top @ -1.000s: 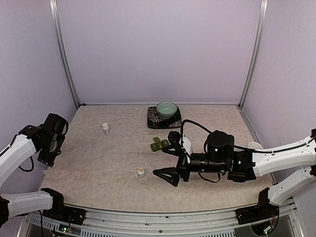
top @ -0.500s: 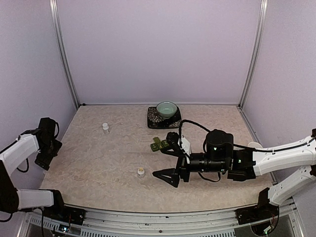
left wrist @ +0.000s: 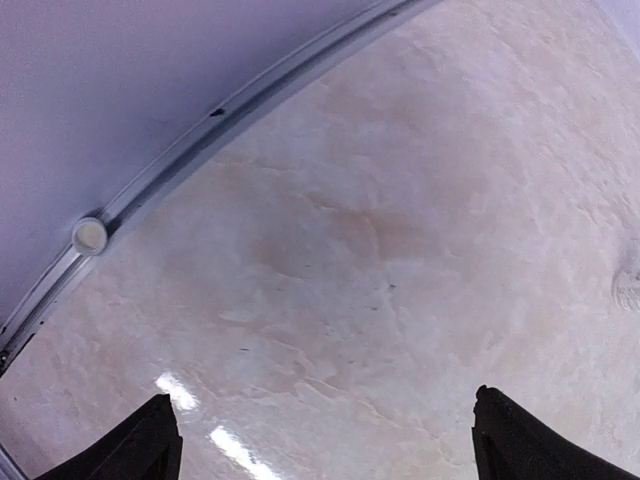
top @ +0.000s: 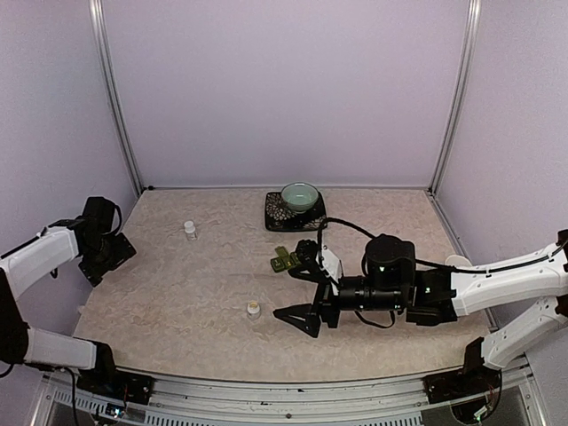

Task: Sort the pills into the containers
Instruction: Place the lid of the pill bottle at the corner of the board, then pick up the pill bottle from the center of the board.

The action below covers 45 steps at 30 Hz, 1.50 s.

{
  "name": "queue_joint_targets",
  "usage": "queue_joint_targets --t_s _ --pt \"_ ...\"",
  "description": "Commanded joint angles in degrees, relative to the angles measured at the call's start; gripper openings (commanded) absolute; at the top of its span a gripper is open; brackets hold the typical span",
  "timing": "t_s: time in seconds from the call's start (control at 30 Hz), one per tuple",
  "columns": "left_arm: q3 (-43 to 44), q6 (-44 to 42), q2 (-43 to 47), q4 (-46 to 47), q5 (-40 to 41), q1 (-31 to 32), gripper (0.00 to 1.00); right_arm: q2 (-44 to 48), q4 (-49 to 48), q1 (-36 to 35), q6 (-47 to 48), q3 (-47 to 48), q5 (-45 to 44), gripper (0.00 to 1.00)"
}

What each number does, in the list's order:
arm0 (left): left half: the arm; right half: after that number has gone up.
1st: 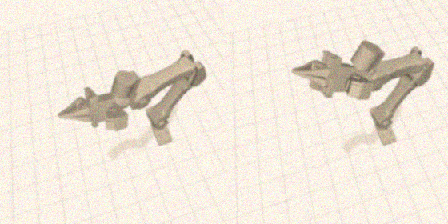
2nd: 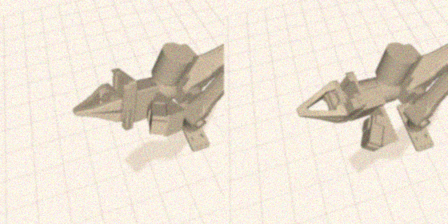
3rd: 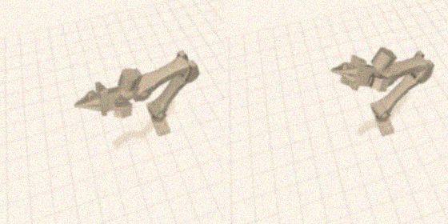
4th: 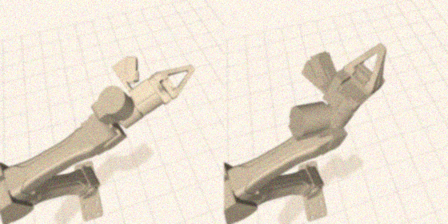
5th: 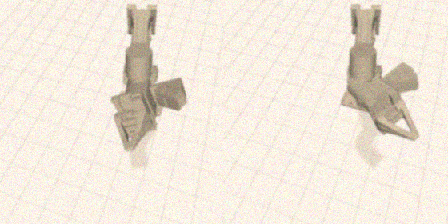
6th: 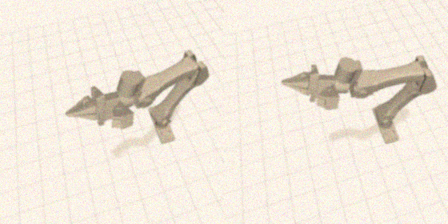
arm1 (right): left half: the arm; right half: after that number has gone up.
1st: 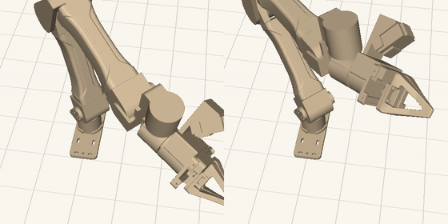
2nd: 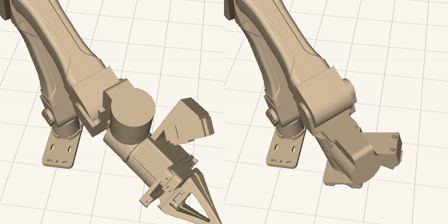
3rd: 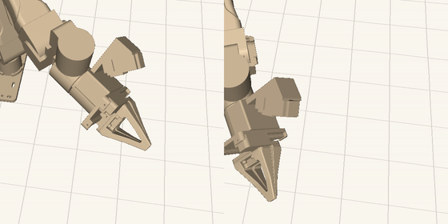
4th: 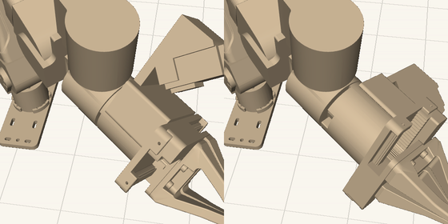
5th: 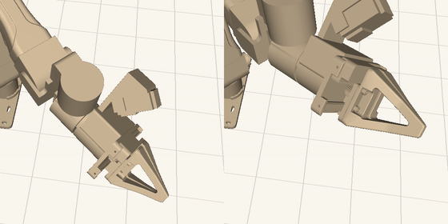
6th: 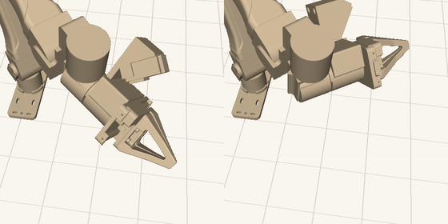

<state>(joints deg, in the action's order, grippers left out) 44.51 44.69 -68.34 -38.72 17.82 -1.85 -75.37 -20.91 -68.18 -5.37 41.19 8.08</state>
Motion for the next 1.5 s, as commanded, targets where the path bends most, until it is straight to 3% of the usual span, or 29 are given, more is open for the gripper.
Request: queue_joint_targets --t_s 0.0,0.27,0.53,0.77,1.07,1.47 --pt "1.58 -3.16 0.31 3.45 -1.30 6.31 0.99 -1.65 0.64 -0.20 -1.64 0.66 -2.78 1.00" --pt "2.95 -6.19 -1.45 9.09 -3.06 24.56 0.99 -5.84 1.75 -0.11 -5.50 2.01 -6.64 0.97" --pt "0.71 -8.76 -0.68 17.44 -5.30 37.38 0.99 -12.39 7.54 -0.06 -6.51 8.25 -14.26 0.93" --pt "4.22 -13.24 -7.15 18.30 -5.03 48.82 0.99 -9.34 10.62 1.61 -9.28 7.29 -17.38 0.93" --pt "12.63 -14.54 -21.63 14.33 1.06 58.52 0.99 -0.96 13.13 4.01 -10.90 2.32 -19.85 0.94" --pt "15.67 -13.55 -27.28 13.08 -1.86 61.10 0.96 1.48 14.25 4.64 -11.29 0.69 -20.28 0.94"
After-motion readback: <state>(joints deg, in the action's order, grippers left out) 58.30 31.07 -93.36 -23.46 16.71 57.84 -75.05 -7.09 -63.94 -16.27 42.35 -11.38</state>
